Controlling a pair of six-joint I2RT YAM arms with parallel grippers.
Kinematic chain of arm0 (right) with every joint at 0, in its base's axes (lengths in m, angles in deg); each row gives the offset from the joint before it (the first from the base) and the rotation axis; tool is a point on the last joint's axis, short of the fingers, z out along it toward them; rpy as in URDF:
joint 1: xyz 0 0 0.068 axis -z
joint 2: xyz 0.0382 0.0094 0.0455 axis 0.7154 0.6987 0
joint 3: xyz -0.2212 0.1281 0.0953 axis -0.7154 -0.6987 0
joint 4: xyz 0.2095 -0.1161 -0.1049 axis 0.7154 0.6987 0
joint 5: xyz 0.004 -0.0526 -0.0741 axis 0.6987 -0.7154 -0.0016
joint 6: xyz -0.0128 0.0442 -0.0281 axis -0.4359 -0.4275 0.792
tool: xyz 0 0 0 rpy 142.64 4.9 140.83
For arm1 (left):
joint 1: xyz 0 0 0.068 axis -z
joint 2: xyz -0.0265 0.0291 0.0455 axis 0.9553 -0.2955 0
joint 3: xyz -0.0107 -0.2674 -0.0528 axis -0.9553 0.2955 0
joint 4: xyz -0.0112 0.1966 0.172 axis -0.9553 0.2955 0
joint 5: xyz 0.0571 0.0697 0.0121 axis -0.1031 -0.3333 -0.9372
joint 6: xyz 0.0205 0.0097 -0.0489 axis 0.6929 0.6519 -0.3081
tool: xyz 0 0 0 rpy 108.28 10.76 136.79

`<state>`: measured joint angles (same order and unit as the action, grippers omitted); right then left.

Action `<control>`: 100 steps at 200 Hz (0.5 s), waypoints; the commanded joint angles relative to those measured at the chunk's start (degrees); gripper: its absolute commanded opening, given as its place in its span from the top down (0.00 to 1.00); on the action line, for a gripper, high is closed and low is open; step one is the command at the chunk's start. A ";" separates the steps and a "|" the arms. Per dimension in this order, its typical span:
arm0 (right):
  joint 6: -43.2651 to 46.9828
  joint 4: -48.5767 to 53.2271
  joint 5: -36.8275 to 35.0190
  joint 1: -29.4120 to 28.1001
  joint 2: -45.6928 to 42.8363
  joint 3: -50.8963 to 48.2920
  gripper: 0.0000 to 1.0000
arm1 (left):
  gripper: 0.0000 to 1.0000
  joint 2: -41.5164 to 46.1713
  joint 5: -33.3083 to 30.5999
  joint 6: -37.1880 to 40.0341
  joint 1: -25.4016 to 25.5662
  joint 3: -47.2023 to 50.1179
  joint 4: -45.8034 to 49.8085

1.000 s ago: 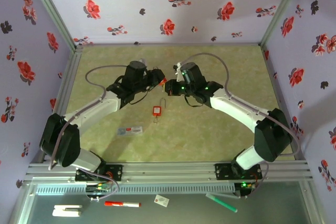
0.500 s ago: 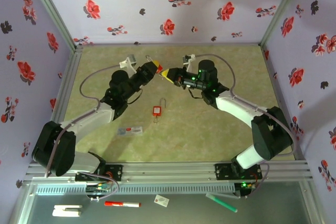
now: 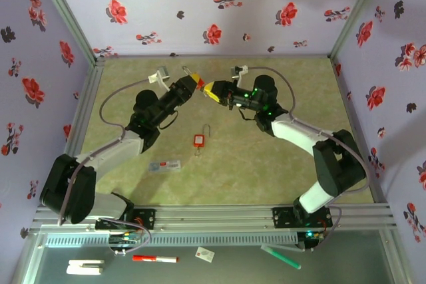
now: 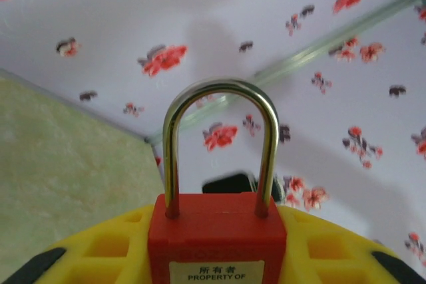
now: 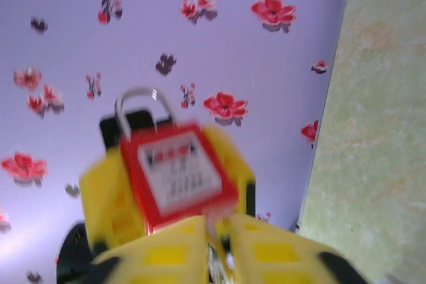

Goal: Unlock with the key

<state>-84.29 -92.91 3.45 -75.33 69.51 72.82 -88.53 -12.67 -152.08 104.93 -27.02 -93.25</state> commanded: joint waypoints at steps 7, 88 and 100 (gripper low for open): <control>5.83 14.67 -9.32 3.83 -2.97 2.63 0.64 | 1.00 6.56 10.31 10.46 1.61 -2.61 15.00; 30.29 42.88 -11.47 7.78 -15.43 7.21 0.49 | 1.00 2.30 4.01 50.05 7.76 -21.61 70.81; 32.82 43.84 -11.83 6.18 -15.04 8.26 0.50 | 1.00 1.33 2.86 52.44 8.73 -23.21 72.81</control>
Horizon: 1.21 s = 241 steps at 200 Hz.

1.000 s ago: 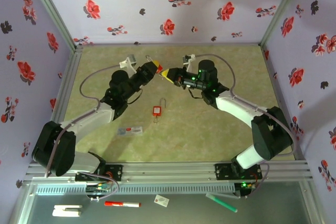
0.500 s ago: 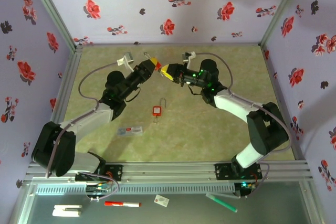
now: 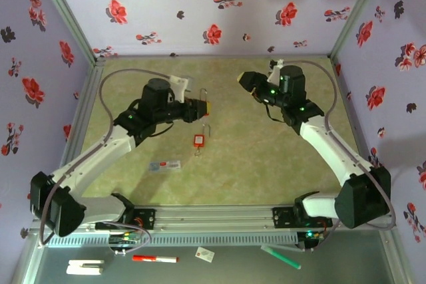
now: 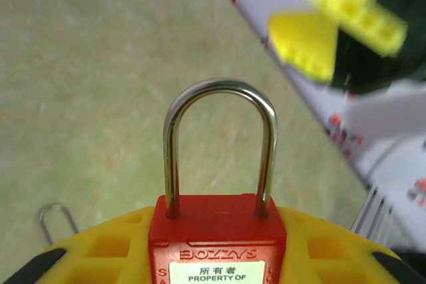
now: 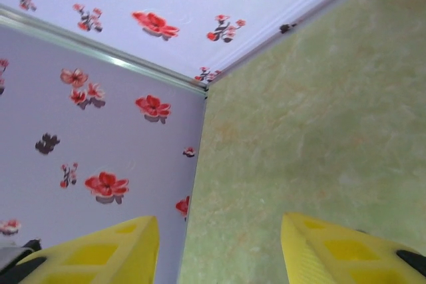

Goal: Unlock with the key

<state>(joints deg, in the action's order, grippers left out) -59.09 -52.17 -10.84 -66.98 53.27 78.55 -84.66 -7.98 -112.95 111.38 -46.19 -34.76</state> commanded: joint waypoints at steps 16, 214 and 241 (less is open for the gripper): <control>9.84 3.88 2.50 -4.99 2.16 3.32 0.51 | 1.00 -2.82 -2.09 14.03 2.38 -4.83 14.32; 11.08 6.05 -1.47 -15.70 3.67 -0.74 0.76 | 1.00 -6.33 -2.10 13.29 3.84 -6.82 12.92; 10.99 6.43 -1.75 -15.79 3.76 -0.41 0.89 | 1.00 -6.50 -2.08 13.26 4.05 -6.94 12.92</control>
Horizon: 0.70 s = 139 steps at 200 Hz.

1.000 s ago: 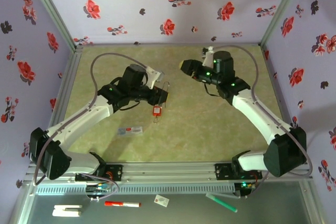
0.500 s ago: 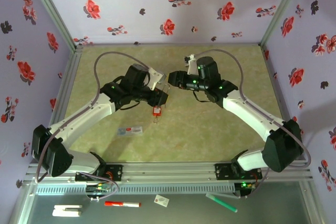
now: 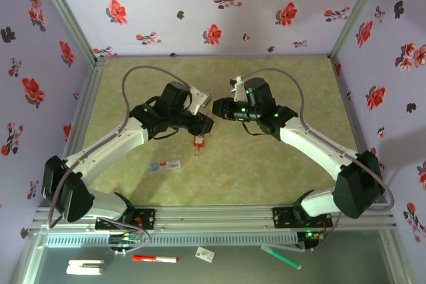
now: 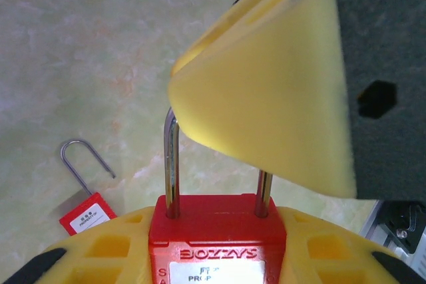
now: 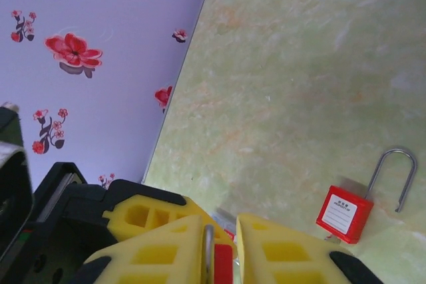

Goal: Unlock with the key

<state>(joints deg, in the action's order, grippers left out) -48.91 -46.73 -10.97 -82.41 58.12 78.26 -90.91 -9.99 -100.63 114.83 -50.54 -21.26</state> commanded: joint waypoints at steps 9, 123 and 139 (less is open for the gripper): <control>0.73 1.07 -2.15 -0.36 -1.23 -0.06 0.97 | 1.00 -0.38 -0.14 0.95 0.82 -2.60 -0.47; -4.14 9.84 -11.04 6.48 0.80 2.71 0.68 | 1.00 1.71 -5.78 -5.81 7.99 8.69 -3.23; -3.95 11.60 -14.15 7.03 -0.61 1.74 0.41 | 1.00 1.18 -5.63 -5.40 7.99 7.88 -2.80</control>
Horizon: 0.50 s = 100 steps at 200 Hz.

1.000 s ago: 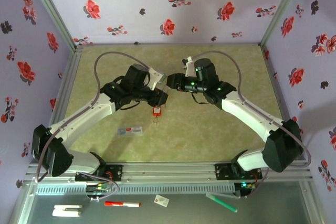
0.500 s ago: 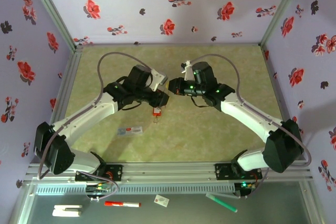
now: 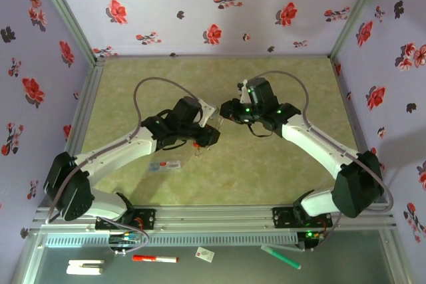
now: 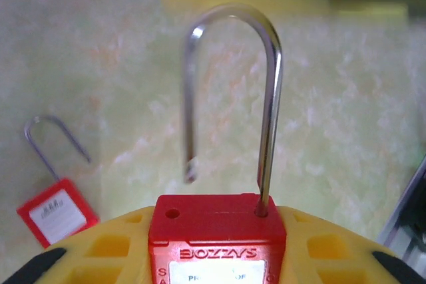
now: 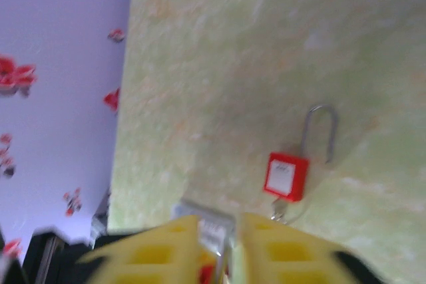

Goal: Unlock with the key

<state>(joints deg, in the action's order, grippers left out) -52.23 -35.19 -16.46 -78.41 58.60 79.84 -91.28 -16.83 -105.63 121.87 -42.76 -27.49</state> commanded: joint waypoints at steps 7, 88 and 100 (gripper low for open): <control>-0.68 0.76 -9.89 3.66 -1.96 -0.36 0.32 | 1.00 1.05 1.41 -0.13 0.95 -0.51 3.85; 3.08 6.09 -16.75 9.73 -12.55 -7.64 0.01 | 1.00 -7.94 1.61 -0.81 1.60 -7.62 4.56; 3.71 7.56 -17.95 10.57 -14.20 -8.43 0.01 | 1.00 -10.61 1.09 -1.84 1.87 -9.60 5.45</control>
<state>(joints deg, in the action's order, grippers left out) -51.16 -31.12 -29.84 -69.21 47.52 73.13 -97.90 -15.98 -105.87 122.90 -47.85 -23.27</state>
